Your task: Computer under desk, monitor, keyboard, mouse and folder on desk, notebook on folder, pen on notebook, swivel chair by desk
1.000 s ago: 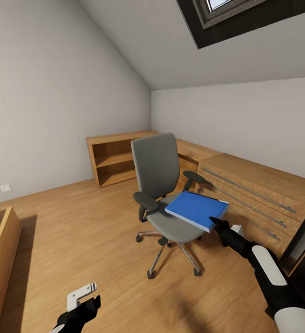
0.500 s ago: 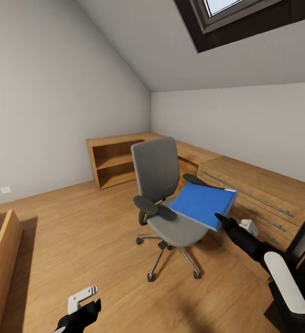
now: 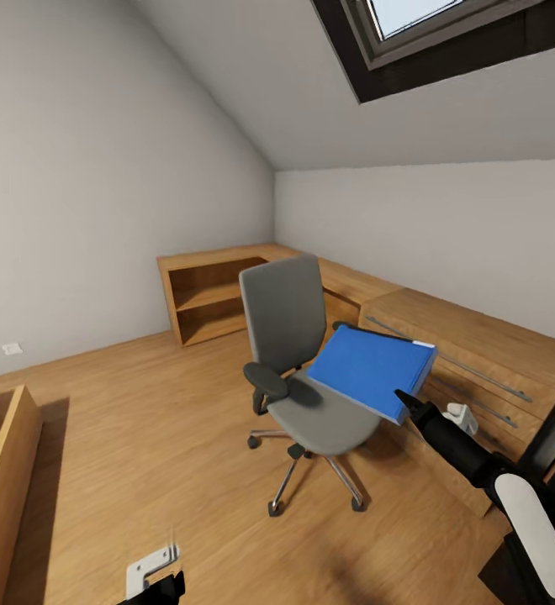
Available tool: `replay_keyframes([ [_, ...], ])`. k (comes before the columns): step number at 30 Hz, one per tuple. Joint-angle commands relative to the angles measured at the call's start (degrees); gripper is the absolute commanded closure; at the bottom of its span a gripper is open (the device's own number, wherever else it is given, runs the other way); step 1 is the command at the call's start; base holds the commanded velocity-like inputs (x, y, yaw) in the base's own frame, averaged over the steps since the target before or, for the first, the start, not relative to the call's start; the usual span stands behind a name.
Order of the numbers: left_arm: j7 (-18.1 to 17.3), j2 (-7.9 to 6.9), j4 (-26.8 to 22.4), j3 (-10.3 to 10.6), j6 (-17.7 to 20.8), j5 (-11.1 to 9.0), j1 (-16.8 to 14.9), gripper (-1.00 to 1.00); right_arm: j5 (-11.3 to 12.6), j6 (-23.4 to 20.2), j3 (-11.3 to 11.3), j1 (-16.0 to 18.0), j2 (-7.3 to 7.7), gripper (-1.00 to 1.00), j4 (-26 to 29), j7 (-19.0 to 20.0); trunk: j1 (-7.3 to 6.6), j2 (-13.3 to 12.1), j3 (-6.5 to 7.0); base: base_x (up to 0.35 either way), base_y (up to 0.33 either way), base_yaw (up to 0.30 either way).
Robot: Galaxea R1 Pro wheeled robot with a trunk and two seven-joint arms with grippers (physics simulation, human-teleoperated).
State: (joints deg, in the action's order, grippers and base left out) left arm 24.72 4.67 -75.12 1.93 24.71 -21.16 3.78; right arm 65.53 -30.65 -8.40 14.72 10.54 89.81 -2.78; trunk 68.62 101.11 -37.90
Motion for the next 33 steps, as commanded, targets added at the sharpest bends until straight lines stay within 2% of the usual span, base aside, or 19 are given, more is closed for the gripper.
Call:
replay_keyframes([
  [1, 0.3, -0.06, 3.0, 0.1, -0.7, -0.6, 0.0, -1.00, 0.4, -0.2, -0.1, -0.4, 0.01, 1.00, 0.1, 1.2, -0.23, -0.4, 0.14, 0.000, 0.000, 0.000],
  [4, 0.2, -0.13, 8.0, 0.0, -3.0, -0.5, 0.0, -1.00, 0.4, -0.2, -0.1, -0.6, -0.04, 1.00, 0.1, 2.2, -0.89, -1.6, 0.68, 0.000, 0.000, 0.000],
  [7, 0.2, -0.57, 12.3, 0.0, -8.0, -0.4, 0.0, -1.00, 0.4, -0.2, -0.1, -0.7, -0.07, 1.00, 0.1, 2.8, -1.55, -2.8, 1.22, 0.000, 0.000, 0.000],
  [8, 0.2, -0.81, 13.3, 0.0, -9.9, 0.0, 0.0, -1.00, 0.4, -0.3, -0.1, -0.7, -0.07, 1.00, 0.1, 2.9, -1.76, -3.2, 1.40, 0.000, 0.000, 0.000],
  [10, 0.2, -0.97, 13.9, 0.0, -11.2, 0.6, 0.0, -1.00, 0.4, -0.3, -0.1, -0.7, -0.09, 1.00, 0.0, 3.0, -2.20, -4.0, 1.76, 0.000, 0.000, 0.000],
  [12, 0.2, -1.09, 14.9, 0.0, -12.5, 2.3, 0.0, -1.00, 0.5, -0.3, -0.1, -0.7, -0.18, 1.00, -0.1, 3.2, -2.64, -4.8, 2.11, 0.000, 0.000, 0.000],
  [16, 0.2, -1.31, 16.0, -0.1, -13.6, 4.4, 0.0, -1.00, 0.5, -0.3, -0.1, -0.7, -0.25, 1.00, -0.5, 3.3, -3.52, -6.4, 2.83, 0.000, 0.000, 0.000],
  [20, 0.2, -1.40, 16.0, -0.1, -13.9, 4.7, 0.0, -1.00, 0.5, -0.2, -0.1, -0.8, -0.32, 1.00, -0.5, 3.3, -4.40, -8.0, 3.55, 0.000, 0.000, 0.000],
  [21, 0.2, -1.39, 15.8, -0.1, -14.4, 4.7, 0.0, -1.00, 0.5, -0.2, -0.1, -0.8, -0.30, 1.00, -0.5, 3.4, -4.62, -8.4, 3.73, 0.000, 0.000, 0.000],
  [22, 0.2, -1.35, 15.7, 0.0, -16.4, 4.7, 0.0, -1.00, 0.5, -0.2, -0.1, -1.0, -0.32, 1.00, -0.5, 3.4, -4.84, -8.8, 3.91, 0.000, 0.000, 0.000],
  [24, 0.2, -1.34, 15.7, 0.1, -16.8, 4.7, 0.0, -1.00, 0.5, -0.2, -0.1, -1.1, -0.33, 1.00, -0.5, 3.4, -5.28, -9.6, 4.27, 0.000, 0.000, 0.000],
  [33, 0.4, -1.31, 17.7, 0.1, -17.4, 4.7, 0.0, -1.00, 0.5, -0.2, -0.1, -1.1, -0.30, 1.00, -0.4, 3.4, -7.26, -13.2, 5.88, 0.000, 0.000, -0.223],
])
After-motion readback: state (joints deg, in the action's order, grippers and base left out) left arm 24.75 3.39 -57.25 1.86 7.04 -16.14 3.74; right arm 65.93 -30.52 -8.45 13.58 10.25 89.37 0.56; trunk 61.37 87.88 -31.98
